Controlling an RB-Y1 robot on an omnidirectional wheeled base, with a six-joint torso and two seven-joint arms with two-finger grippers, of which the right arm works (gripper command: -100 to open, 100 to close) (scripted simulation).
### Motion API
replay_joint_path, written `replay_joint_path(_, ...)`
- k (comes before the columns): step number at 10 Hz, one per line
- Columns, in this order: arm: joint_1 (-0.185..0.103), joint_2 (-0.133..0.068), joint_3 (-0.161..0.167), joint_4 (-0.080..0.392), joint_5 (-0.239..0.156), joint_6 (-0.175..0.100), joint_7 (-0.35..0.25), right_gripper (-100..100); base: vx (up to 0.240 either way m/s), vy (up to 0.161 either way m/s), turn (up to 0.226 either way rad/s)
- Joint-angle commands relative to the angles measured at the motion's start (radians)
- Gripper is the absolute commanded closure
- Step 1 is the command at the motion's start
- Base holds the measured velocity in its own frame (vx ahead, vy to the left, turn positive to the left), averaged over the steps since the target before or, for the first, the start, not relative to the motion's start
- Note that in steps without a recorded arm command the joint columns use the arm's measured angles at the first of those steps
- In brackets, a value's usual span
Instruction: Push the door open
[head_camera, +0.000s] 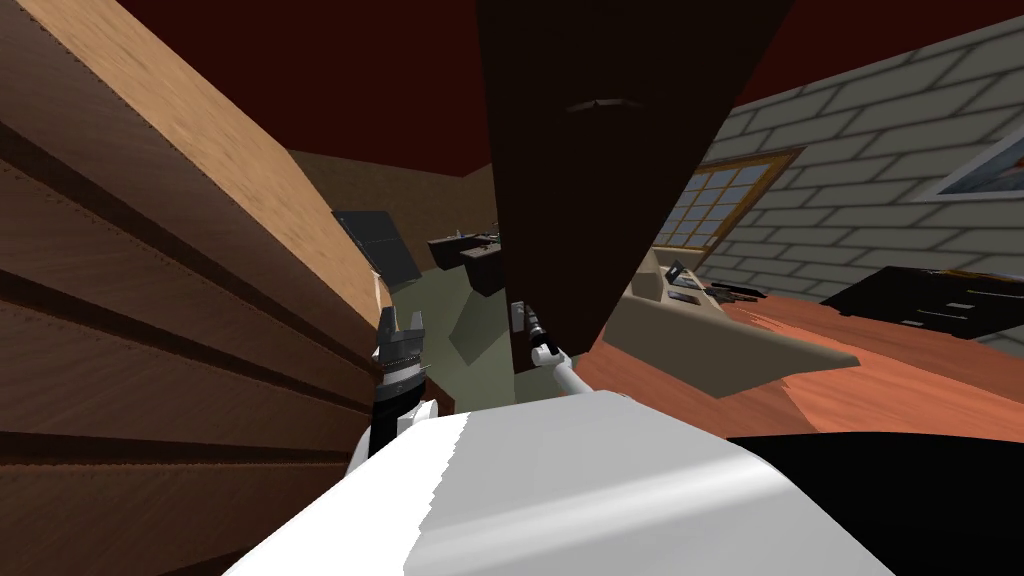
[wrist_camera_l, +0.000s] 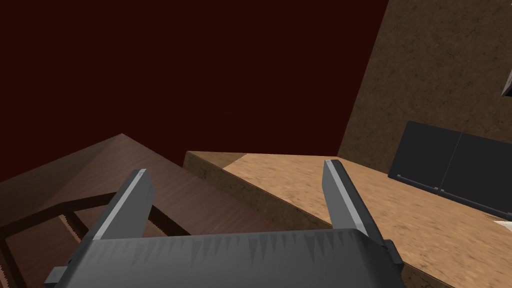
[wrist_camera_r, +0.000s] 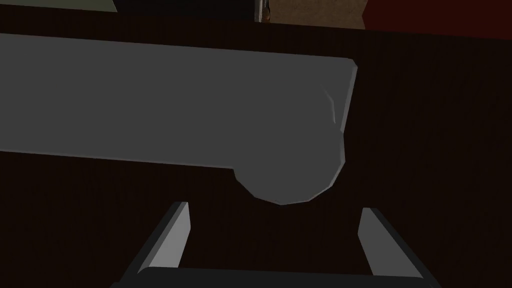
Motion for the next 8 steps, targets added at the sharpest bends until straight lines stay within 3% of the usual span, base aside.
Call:
replay_joint_path(1,0.009,0.028,-0.003,-0.015,0.002,0.004,0.005,-100,0.182,0.091,0.017)
replay_joint_path(2,0.007,0.018,-0.002,-0.011,0.001,0.001,0.004,-100,0.071,0.052,-0.003)
replay_joint_path(3,0.007,0.018,-0.002,-0.011,0.001,0.001,0.004,100,-0.003,-0.009,-0.004)
replay_joint_path(8,0.007,0.018,-0.002,-0.011,0.001,0.001,0.004,100,-0.016,-0.009,0.004)
